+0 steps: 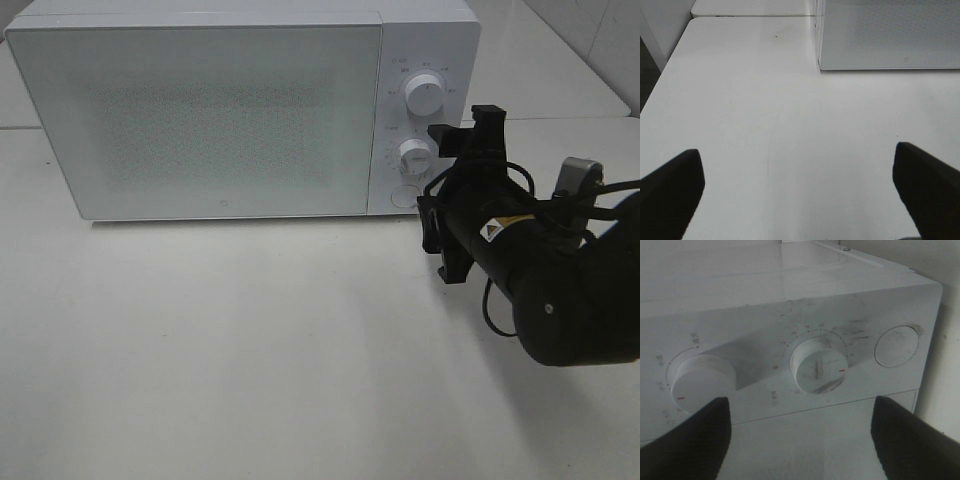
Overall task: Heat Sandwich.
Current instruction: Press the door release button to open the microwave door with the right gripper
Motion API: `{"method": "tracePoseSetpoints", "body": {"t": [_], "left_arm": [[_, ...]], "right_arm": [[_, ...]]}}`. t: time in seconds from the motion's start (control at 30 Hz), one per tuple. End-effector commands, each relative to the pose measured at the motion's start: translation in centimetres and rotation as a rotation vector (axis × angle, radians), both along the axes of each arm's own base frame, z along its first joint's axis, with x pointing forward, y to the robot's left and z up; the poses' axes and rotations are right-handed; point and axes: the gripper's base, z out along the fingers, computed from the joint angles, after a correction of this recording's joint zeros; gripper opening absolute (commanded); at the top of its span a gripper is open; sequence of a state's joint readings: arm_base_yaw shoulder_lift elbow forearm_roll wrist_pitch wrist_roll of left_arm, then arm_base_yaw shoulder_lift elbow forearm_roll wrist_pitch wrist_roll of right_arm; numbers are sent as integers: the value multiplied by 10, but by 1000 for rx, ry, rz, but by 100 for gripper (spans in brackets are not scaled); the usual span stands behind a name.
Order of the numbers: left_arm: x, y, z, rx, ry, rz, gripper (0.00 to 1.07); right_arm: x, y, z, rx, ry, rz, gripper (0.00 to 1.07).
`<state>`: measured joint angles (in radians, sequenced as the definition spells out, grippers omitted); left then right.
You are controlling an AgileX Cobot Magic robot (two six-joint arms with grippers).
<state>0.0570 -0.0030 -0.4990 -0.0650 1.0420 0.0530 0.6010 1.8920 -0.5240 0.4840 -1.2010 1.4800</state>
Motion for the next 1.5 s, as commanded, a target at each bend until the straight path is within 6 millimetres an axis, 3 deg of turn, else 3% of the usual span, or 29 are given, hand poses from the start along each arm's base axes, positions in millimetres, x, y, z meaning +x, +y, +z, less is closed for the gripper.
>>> {"method": "tracePoseSetpoints", "body": {"t": [0.03, 0.1, 0.33, 0.67, 0.77, 0.83, 0.87, 0.93, 1.0, 1.03, 1.1, 1.2, 1.5], "left_arm": [[-4, 0, -1, 2, -29, -10, 97], [-4, 0, -1, 2, -29, -10, 97], [-4, 0, -1, 2, -29, -10, 97], [-4, 0, -1, 2, -29, -10, 97], [-4, 0, -1, 2, -29, -10, 97], [-4, 0, -1, 2, -29, -10, 97], [-4, 0, -1, 2, -29, -10, 97], [-4, 0, -1, 2, -29, -10, 97], [-4, 0, -1, 2, -29, -10, 97], [-4, 0, -1, 2, -29, -10, 97], [-4, 0, -1, 2, -29, -10, 97], [-4, 0, -1, 2, -29, -10, 97], [-4, 0, -1, 2, -29, -10, 97]], "right_arm": [[-13, -9, 14, -15, -77, 24, 75], [-27, -17, 16, -34, -63, 49, 74], [-44, -24, 22, -195, -38, 113, 74], [-58, -26, 39, -642, 106, 329, 74], [-60, -20, 50, -881, 98, 513, 74], [-60, -18, 53, -932, 87, 559, 74], [-60, -11, 61, -1054, 55, 683, 74], [-61, -8, 65, -1097, 46, 750, 74], [-62, -2, 72, -1218, 1, 896, 74], [-65, 3, 80, -1322, -39, 1051, 74], [-66, 5, 83, -1357, -51, 1108, 74], [-72, 6, 96, -1481, -34, 1364, 74], [-86, -7, 118, -1584, 98, 1592, 74]]}}
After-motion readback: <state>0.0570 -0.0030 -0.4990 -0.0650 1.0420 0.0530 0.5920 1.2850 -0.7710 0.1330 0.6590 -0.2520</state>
